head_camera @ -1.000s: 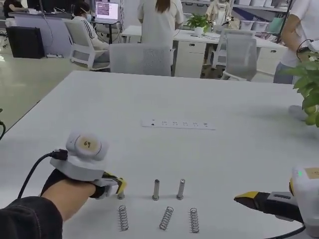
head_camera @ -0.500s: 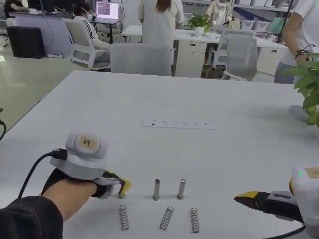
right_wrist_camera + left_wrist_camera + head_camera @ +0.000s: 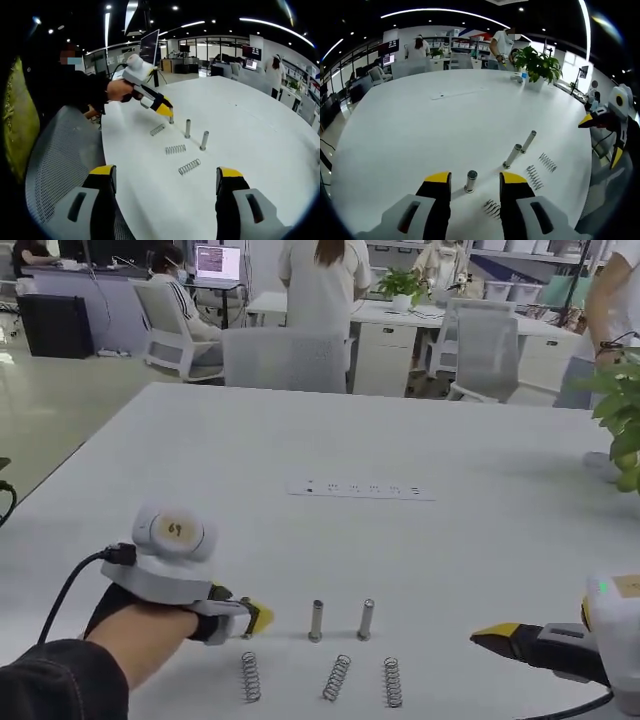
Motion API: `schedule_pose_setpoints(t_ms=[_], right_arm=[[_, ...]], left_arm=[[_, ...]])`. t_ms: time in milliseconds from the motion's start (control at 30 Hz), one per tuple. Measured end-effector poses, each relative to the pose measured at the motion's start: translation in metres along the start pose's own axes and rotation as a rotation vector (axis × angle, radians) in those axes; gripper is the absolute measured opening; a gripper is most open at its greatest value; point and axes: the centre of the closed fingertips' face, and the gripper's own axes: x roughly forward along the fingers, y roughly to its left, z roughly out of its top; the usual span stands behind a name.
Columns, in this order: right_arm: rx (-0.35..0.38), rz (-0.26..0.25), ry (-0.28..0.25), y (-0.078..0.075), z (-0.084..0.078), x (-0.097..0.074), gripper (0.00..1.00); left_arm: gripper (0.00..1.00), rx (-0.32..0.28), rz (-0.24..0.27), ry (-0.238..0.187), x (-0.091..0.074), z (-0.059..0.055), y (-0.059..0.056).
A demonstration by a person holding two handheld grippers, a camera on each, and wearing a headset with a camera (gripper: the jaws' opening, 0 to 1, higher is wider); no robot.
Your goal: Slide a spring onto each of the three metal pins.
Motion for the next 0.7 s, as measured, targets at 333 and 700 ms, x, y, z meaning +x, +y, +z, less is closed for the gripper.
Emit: schedule_pose_setpoints(t_ms=[333, 700], right_arm=[[0.002, -0.001, -0.007, -0.001, 0.000, 0.000, 0.81], [-0.001, 0.006, -0.010, 0.001, 0.000, 0.001, 0.81]], left_arm=[[0.40, -0.036, 0.006, 0.035, -0.005, -0.016, -0.011], [0.39, -0.047, 0.014, 0.098, -0.012, -0.036, -0.015]])
